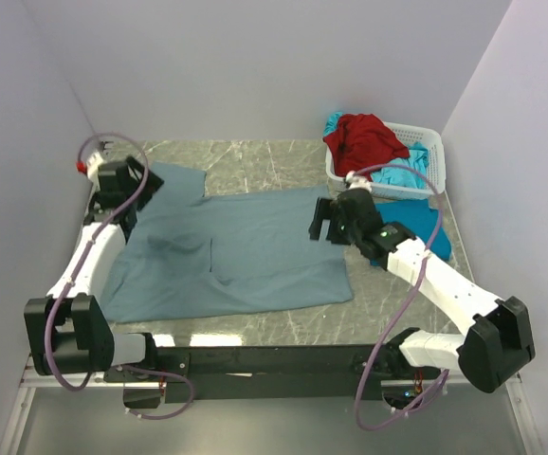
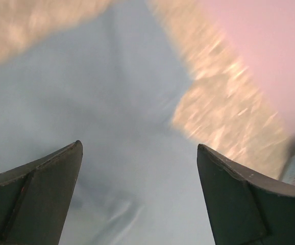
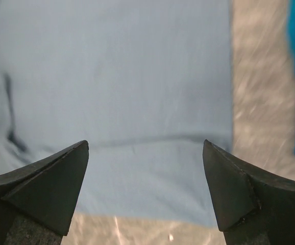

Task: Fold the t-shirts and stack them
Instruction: Fold the tshirt

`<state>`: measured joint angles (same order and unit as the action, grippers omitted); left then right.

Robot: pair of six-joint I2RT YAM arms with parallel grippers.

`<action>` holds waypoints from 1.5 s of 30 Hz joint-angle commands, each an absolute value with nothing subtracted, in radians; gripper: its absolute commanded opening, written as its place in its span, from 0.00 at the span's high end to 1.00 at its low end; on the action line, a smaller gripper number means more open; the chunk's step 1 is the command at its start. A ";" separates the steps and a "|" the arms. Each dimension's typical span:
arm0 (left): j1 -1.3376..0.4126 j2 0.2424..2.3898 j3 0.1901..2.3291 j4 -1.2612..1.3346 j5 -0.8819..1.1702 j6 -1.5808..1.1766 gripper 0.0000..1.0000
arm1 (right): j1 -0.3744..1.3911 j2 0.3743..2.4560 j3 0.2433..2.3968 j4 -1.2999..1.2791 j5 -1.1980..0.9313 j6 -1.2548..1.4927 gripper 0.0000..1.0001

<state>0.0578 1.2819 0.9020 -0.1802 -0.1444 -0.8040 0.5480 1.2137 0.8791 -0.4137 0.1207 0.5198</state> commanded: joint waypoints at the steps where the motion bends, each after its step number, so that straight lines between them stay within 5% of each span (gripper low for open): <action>1: 0.060 1.336 1.078 -0.141 -0.206 -0.758 0.01 | 0.482 1.206 0.981 -0.391 0.195 0.479 0.01; 19: 0.166 2.353 2.201 -0.442 0.075 -0.500 0.01 | 0.370 1.367 1.106 -0.318 0.198 0.486 0.00; 31: 0.158 2.525 2.270 -0.413 0.008 -0.373 0.01 | 0.365 1.404 1.086 -0.331 0.176 0.474 0.00; 45: 0.112 2.568 2.258 -0.459 -0.121 -0.259 0.40 | 0.364 1.385 1.034 -0.328 0.190 0.476 0.01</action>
<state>0.1097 2.5526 2.2295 -0.4446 -0.1028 -0.2916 0.3721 1.3983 1.0466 -0.3363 0.1722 0.4812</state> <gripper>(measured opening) 0.616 0.994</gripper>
